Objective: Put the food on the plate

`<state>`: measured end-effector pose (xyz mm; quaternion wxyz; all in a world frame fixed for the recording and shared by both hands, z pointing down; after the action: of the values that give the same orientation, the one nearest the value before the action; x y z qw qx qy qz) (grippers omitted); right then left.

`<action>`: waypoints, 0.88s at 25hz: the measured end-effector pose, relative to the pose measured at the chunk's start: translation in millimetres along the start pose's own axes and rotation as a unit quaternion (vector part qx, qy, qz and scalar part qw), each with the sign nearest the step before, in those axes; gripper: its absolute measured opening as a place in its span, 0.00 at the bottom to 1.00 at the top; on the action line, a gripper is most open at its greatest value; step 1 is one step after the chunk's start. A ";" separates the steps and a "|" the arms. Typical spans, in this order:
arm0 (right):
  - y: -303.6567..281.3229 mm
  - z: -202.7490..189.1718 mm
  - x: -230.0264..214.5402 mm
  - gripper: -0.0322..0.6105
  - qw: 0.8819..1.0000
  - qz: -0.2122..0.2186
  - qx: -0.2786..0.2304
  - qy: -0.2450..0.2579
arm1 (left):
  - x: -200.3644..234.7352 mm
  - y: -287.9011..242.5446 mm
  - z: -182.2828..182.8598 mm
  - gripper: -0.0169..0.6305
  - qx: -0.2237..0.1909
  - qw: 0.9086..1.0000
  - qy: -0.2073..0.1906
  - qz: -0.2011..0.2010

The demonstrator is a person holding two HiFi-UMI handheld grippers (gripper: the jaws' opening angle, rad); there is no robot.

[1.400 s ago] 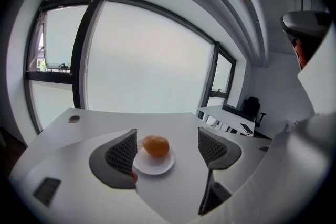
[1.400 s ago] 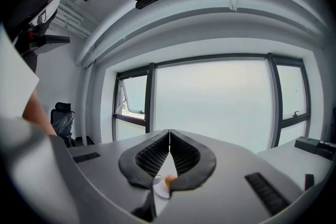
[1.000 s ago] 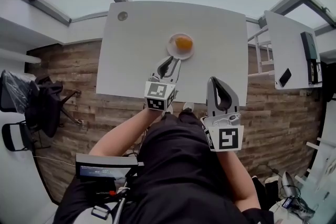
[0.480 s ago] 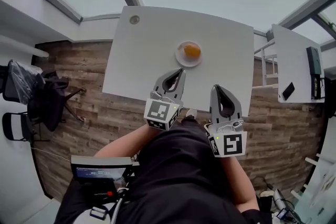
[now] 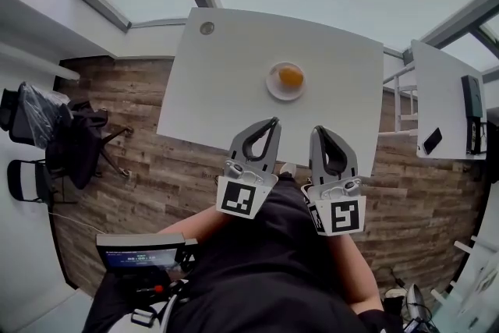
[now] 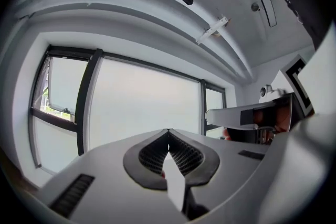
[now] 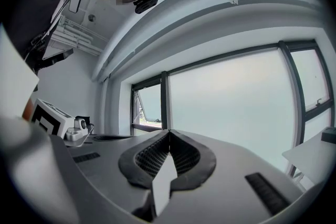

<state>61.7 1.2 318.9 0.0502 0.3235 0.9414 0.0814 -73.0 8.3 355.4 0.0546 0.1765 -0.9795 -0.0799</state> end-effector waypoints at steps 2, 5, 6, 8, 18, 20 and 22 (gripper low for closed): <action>-1.9 0.6 1.4 0.06 1.000 0.004 -0.003 0.003 | 2.9 -0.9 5.3 0.04 -0.005 1.000 -0.001 0.008; -1.0 7.7 8.5 0.06 0.999 0.023 -0.022 0.013 | 3.8 2.8 11.7 0.04 -0.015 0.999 -0.024 0.016; -0.5 10.3 11.0 0.06 0.999 0.029 -0.029 0.015 | 3.6 5.7 12.8 0.04 -0.017 0.999 -0.031 0.019; -0.5 13.0 13.2 0.06 0.999 0.032 -0.034 0.017 | 3.3 10.1 14.2 0.04 -0.019 0.999 -0.039 0.025; -1.1 10.8 10.5 0.06 0.999 0.023 -0.029 0.022 | 3.4 21.5 22.6 0.04 -0.027 0.997 -0.066 0.041; -1.4 9.5 13.3 0.06 0.999 0.030 -0.027 0.021 | 0.2 23.5 28.5 0.04 -0.036 0.995 -0.082 0.034; -2.3 7.9 13.9 0.06 0.999 0.034 -0.026 0.022 | -3.6 24.3 34.4 0.04 -0.048 0.994 -0.095 0.027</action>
<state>50.6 9.0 310.2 0.0354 0.3520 0.9283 0.1143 -82.5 36.8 325.6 -0.0283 0.1385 -0.9798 -0.1413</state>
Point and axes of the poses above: the fingertips, and each gripper's own axes: y backward along the fingers, x to its left, z out of its top, the point moved 6 cm from there along y, backward along the fingers, and after that the axes turned 12 degrees about -x, right-handed, at the moved point
